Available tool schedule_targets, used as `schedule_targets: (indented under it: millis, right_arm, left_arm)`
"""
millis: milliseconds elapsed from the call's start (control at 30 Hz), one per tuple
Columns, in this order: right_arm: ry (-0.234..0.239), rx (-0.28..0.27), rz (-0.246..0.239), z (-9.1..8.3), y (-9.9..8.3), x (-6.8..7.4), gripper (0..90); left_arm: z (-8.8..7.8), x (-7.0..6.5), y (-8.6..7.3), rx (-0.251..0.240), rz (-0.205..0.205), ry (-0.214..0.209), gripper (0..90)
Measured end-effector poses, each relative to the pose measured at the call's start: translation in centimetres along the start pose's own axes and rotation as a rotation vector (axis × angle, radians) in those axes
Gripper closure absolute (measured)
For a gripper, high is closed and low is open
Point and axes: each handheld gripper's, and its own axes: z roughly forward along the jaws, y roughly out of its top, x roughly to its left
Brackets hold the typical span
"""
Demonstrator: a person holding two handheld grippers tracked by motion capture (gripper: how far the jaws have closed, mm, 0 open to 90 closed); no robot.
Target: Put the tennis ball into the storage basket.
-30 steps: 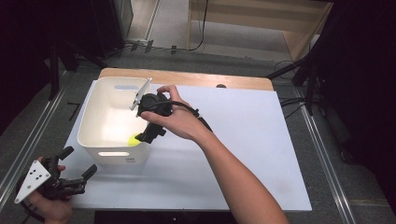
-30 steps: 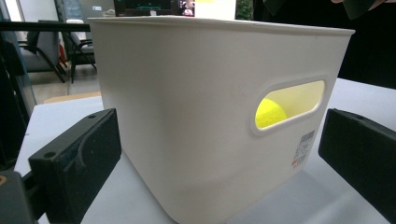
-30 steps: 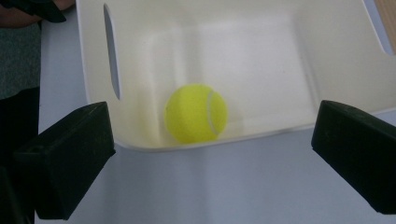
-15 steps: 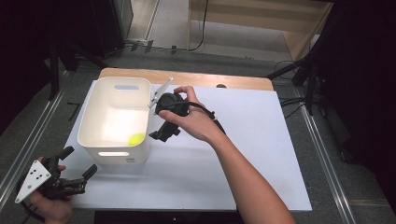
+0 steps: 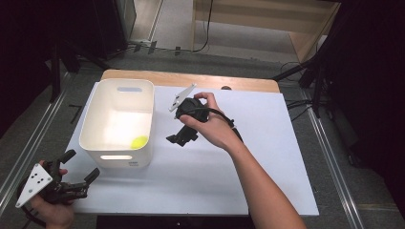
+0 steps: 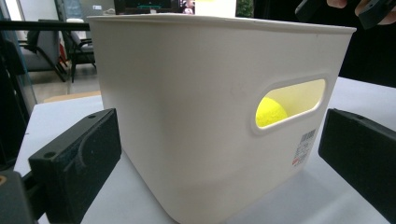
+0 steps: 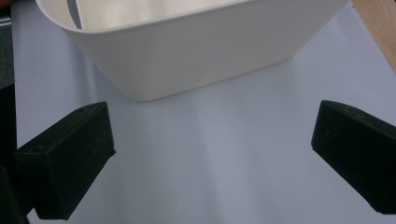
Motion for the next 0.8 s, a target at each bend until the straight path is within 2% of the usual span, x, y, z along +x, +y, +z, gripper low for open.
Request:
schedule_targets:
  millis: [233,800]
  right_arm:
    - [-0.010,0.002,0.027,-0.2,-1.6,-0.3,0.0]
    - [-0.035,-0.053,0.073,-1.2,-5.4,-0.9,0.0]
  left_arm:
    - [0.0,0.0,0.0,0.002,0.001,0.000,0.0]
    - [0.0,-0.1,0.0,0.006,0.005,0.002,0.0]
